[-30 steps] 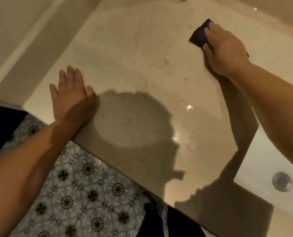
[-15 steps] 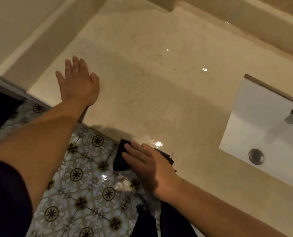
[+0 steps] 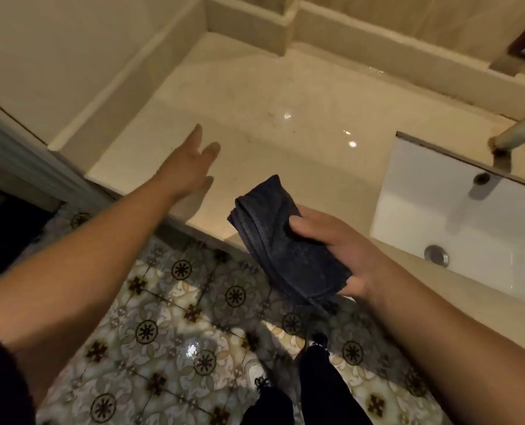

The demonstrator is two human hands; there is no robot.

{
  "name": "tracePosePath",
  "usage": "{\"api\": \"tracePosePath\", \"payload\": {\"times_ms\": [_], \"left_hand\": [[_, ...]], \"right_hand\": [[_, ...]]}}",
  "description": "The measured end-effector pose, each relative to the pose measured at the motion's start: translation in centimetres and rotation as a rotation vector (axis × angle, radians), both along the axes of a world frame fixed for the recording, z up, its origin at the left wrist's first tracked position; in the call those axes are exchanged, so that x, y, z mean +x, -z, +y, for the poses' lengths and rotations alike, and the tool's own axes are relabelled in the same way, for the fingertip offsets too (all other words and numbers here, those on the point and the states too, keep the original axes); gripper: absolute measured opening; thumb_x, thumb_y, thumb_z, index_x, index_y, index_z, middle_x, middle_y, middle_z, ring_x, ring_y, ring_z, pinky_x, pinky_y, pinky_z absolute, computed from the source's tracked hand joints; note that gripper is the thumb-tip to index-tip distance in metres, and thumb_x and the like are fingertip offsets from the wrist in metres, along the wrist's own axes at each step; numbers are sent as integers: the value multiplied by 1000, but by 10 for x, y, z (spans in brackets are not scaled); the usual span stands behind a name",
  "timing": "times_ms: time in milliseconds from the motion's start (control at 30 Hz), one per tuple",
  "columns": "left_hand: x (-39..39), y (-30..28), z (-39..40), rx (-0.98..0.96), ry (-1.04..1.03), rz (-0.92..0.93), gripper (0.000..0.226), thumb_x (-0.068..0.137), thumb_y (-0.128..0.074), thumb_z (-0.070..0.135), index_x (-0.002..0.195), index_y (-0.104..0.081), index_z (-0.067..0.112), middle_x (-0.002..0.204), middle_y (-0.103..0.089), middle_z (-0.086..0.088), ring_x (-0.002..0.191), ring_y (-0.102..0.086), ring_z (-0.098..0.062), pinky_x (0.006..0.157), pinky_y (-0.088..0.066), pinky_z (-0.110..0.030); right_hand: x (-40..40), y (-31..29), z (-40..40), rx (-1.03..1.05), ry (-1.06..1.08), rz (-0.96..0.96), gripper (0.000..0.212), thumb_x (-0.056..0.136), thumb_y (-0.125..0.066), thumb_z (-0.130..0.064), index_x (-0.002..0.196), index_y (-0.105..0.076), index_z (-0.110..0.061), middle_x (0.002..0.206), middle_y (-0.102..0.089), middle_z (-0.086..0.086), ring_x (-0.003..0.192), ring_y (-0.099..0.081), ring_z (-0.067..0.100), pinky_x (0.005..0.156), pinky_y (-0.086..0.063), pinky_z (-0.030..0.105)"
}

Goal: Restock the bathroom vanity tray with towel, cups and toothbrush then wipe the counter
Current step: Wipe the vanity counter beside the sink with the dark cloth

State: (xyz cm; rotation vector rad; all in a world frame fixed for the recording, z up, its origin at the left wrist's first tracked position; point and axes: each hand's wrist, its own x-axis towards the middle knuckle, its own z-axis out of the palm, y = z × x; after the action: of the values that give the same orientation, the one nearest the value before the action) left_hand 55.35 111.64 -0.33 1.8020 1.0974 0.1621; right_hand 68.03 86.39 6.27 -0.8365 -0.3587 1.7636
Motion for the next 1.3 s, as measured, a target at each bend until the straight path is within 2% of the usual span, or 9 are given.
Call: {"api": "tracePosePath", "payload": {"times_ms": [67, 167, 267, 333, 500, 633, 967, 1100, 1300], "left_hand": [[6, -49, -39, -213, 70, -261, 71, 93, -48, 60, 153, -25, 32, 153, -41, 4, 134, -45, -9, 106, -36, -31], [7, -115, -77, -297, 341, -296, 58, 85, -54, 67, 135, -49, 37, 126, -66, 13, 115, -61, -3, 96, -48, -26], [4, -166, -104, -180, 525, -204, 61, 80, -68, 58, 134, -54, 32, 118, -67, 14, 108, -62, 3, 85, -49, -14], [2, -186, -115, -51, 611, -111, 62, 78, -75, 52, 133, -56, 29, 115, -68, 11, 103, -64, 1, 87, -49, -18], [-3, -210, -136, 231, 758, -8, 21, 87, -72, 28, 107, -68, 28, 94, -72, 12, 84, -65, 0, 73, -49, -17], [-14, -205, -145, 354, 816, 106, 23, 90, -67, 28, 113, -67, 29, 98, -70, 13, 86, -63, -1, 76, -50, -24], [-6, -150, -137, 465, 971, 296, 43, 95, -58, 27, 137, -53, 21, 132, -58, 3, 115, -53, -14, 92, -39, -26], [6, -138, -123, 369, 1024, 320, 28, 91, -57, 20, 118, -63, 23, 110, -66, 1, 96, -60, -19, 86, -48, -42], [34, -119, -100, 330, 1041, 345, 21, 91, -56, 22, 111, -64, 22, 105, -62, 1, 92, -58, -19, 84, -48, -43]], "right_hand": [[11, -27, -1, 20, -39, -227, 34, 90, -50, -5, 122, -60, -5, 110, -66, 13, 96, -64, 24, 81, -54, 32], [25, -62, -6, 18, -36, -575, 36, 86, -62, -4, 122, -60, -10, 116, -66, 18, 99, -65, 30, 86, -53, 39], [30, -96, -14, -8, -68, -982, 33, 77, -74, -29, 106, -61, -25, 102, -71, 7, 92, -69, 29, 82, -55, 46], [31, -111, -22, -5, -93, -1158, 30, 75, -76, -40, 98, -58, -30, 91, -70, -1, 83, -69, 22, 71, -57, 37], [31, -131, -46, 68, -181, -1344, 28, 78, -73, -35, 98, -54, -31, 94, -72, -4, 81, -69, 18, 69, -59, 33], [36, -123, -65, 56, -403, -1579, 26, 84, -67, -34, 107, -56, -29, 104, -67, -9, 90, -65, 10, 79, -58, 34], [58, -70, -73, 76, -416, -1524, 23, 87, -64, -28, 109, -65, -27, 103, -66, -14, 91, -62, 4, 83, -53, 30], [74, -53, -65, 67, -420, -1463, 23, 87, -63, -25, 110, -67, -24, 102, -68, -12, 91, -63, 6, 83, -54, 30], [99, -27, -49, 8, -384, -1440, 15, 87, -62, -25, 100, -67, -27, 95, -68, -12, 87, -62, 4, 78, -51, 24]]}}
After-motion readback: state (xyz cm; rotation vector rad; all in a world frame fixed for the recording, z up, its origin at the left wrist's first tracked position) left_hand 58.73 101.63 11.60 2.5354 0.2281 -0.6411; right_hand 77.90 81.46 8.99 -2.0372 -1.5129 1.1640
